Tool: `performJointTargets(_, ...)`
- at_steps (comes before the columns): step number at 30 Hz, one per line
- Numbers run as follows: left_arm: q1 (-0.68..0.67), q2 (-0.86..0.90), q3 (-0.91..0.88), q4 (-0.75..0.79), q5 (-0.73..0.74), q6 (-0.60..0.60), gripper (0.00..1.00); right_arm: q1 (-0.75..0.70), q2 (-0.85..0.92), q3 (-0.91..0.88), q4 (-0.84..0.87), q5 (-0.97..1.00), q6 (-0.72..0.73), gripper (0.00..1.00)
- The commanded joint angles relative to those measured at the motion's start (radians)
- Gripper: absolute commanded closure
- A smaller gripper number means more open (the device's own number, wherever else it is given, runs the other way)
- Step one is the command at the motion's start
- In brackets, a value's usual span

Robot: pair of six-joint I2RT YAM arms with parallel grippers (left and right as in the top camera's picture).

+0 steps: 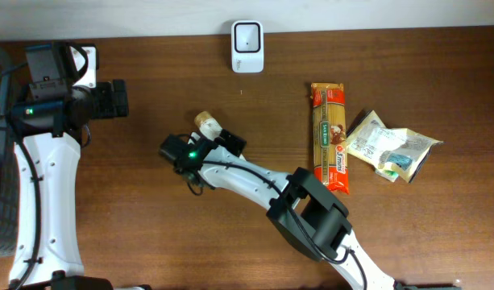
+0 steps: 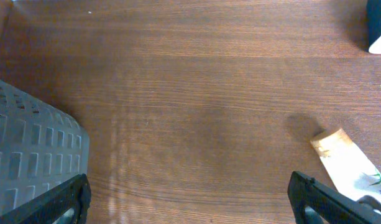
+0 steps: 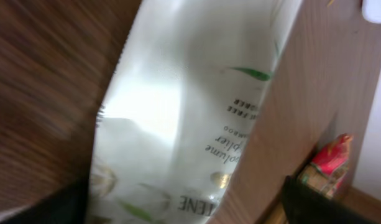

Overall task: Scan the item barcode
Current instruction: 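Reach the right gripper to the white bamboo-print pouch and grasp it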

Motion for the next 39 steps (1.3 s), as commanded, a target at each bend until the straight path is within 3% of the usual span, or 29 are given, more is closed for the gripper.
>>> performJointTargets(1, 0.005, 0.001, 0.0, 0.001, -0.003, -0.008, 0.01, -0.046, 0.016, -0.021, -0.008, -0.046, -0.002, 0.41)
performJointTargets(3, 0.005, 0.001, 0.0, 0.001, -0.003, -0.009, 0.01, -0.059, 0.016, -0.021, -0.016, -0.068, -0.002, 0.67)
performJointTargets(9, 0.005, 0.001, 0.0, 0.001, -0.003, -0.008, 0.01, -0.071, 0.016, -0.017, -0.002, -0.068, -0.002, 0.96)
performJointTargets(12, 0.005, 0.001, 0.0, 0.001, -0.003, -0.008, 0.01, -0.093, 0.01, 0.014, -0.019, -0.136, -0.002, 0.96)
performJointTargets(16, 0.005, 0.001, 0.0, 0.001, -0.003, -0.008, 0.01, -0.132, -0.049, 0.127, -0.101, -0.398, 0.003, 0.96)
performJointTargets(20, 0.005, 0.001, 0.0, 0.001, -0.003, -0.008, 0.01, -0.228, -0.113, 0.224, -0.141, -0.838, 0.021, 0.96)
performJointTargets(25, 0.005, 0.001, 0.0, 0.001, -0.003, -0.008, 0.01, -0.375, -0.093, 0.167, -0.117, -1.334, 0.04, 0.96)
performJointTargets(33, 0.005, 0.001, 0.0, 0.001, -0.003, -0.008, 0.01, -0.396, -0.065, -0.032, 0.054, -1.41, 0.2, 0.96)
performJointTargets(34, 0.005, 0.001, 0.0, 0.001, -0.003, -0.008, 0.01, -0.396, -0.065, -0.05, 0.068, -1.402, 0.218, 0.92)
performJointTargets(39, 0.005, 0.001, 0.0, 0.001, -0.003, -0.008, 0.0, -0.397, -0.065, -0.067, 0.071, -1.327, 0.22, 0.54)
